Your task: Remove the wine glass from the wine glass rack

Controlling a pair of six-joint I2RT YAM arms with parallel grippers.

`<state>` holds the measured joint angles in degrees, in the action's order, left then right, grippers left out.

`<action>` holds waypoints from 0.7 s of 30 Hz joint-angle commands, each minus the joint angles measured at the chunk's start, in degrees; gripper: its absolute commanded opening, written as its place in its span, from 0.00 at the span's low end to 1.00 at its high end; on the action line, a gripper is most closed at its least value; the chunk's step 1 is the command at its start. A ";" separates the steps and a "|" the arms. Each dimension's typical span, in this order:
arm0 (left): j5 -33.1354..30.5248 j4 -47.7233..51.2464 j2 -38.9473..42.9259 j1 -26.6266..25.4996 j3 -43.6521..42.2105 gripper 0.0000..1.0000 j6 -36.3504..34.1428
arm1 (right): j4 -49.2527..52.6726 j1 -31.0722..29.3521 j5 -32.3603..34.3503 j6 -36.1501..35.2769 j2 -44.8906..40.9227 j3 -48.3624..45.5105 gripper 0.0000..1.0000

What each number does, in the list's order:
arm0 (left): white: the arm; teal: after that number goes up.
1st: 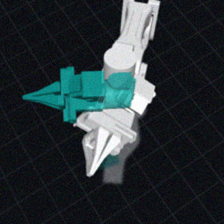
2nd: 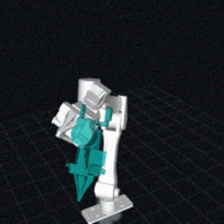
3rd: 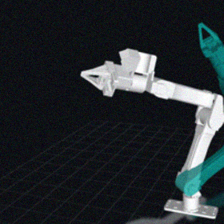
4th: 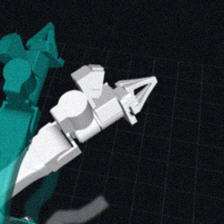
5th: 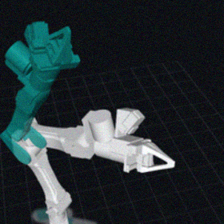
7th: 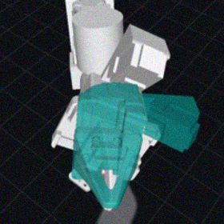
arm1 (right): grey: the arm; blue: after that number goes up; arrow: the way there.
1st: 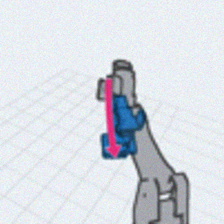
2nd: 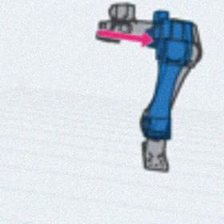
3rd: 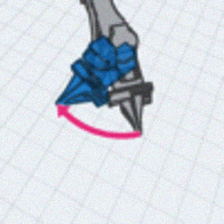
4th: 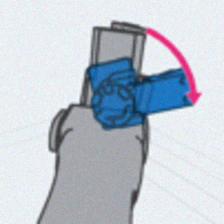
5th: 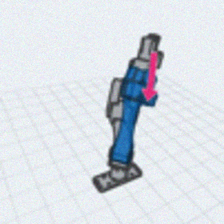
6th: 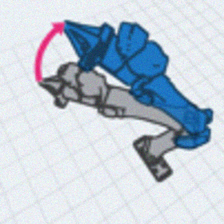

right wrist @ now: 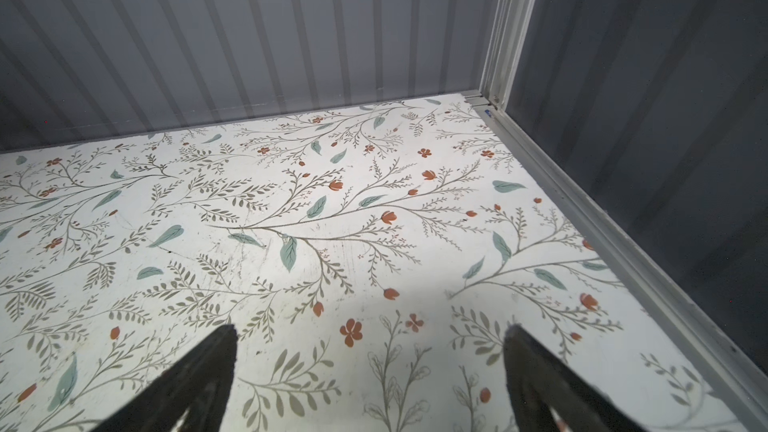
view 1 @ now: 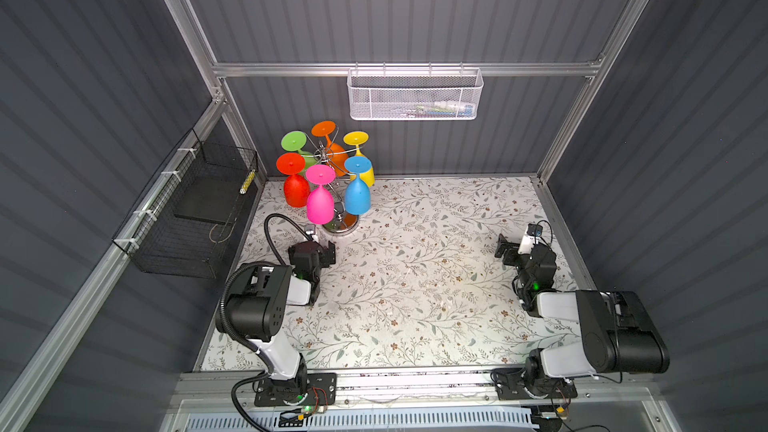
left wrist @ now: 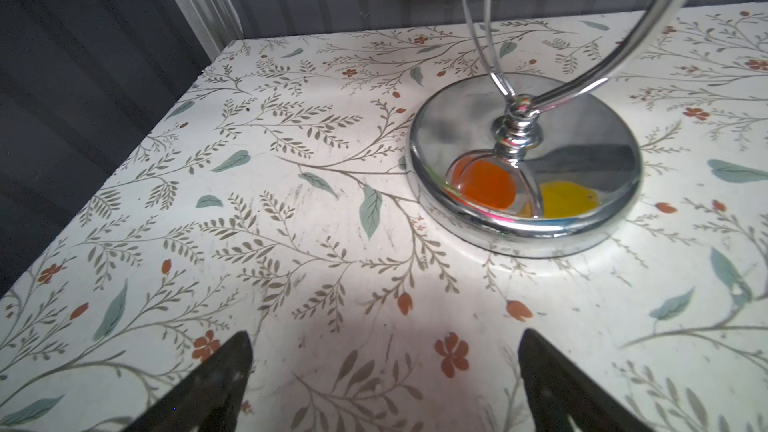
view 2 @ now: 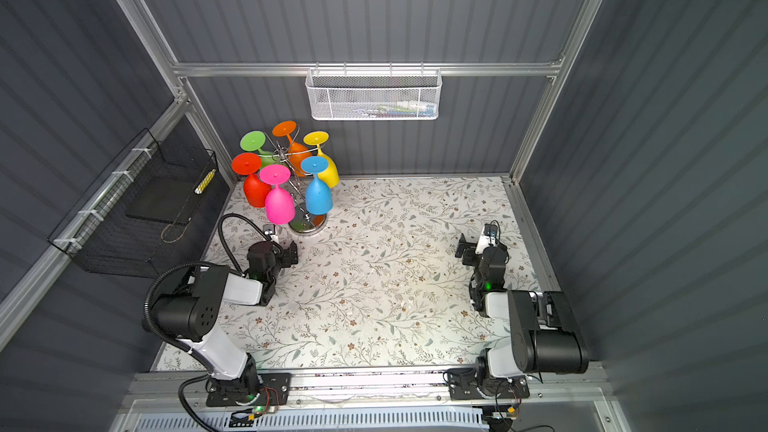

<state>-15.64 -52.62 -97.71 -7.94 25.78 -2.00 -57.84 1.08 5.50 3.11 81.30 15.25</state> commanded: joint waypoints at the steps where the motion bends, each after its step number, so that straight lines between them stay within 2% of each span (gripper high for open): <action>1: -1.55 -3.40 1.91 -1.58 -1.73 1.00 -3.05 | -2.73 -2.13 5.42 -1.99 -3.40 -1.40 0.99; 5: -1.45 -1.26 4.95 -5.39 -2.36 1.00 -7.85 | -2.22 -4.44 9.87 -3.57 -5.98 -2.09 0.99; 11: -3.29 -1.40 6.46 -14.34 -4.07 1.00 -17.41 | -3.86 -7.39 16.19 -5.38 -9.53 -3.67 0.99; 17: -9.95 -0.88 7.76 -26.91 -3.92 1.00 -28.97 | -6.78 -10.32 19.55 -7.21 -14.49 -5.41 0.99; 19: -10.08 -1.07 10.53 -30.76 -3.75 1.00 -30.39 | -3.85 -11.41 20.77 -7.34 -16.82 -4.64 0.99; 21: -10.84 3.39 14.05 -35.00 -1.94 1.00 -31.37 | -2.09 -12.03 21.30 -6.26 -19.85 -3.97 0.99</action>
<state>-23.53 -51.51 -88.44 -38.89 22.04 -28.16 -61.19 -10.07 23.88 -3.14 64.23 10.17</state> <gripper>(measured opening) 0.997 0.992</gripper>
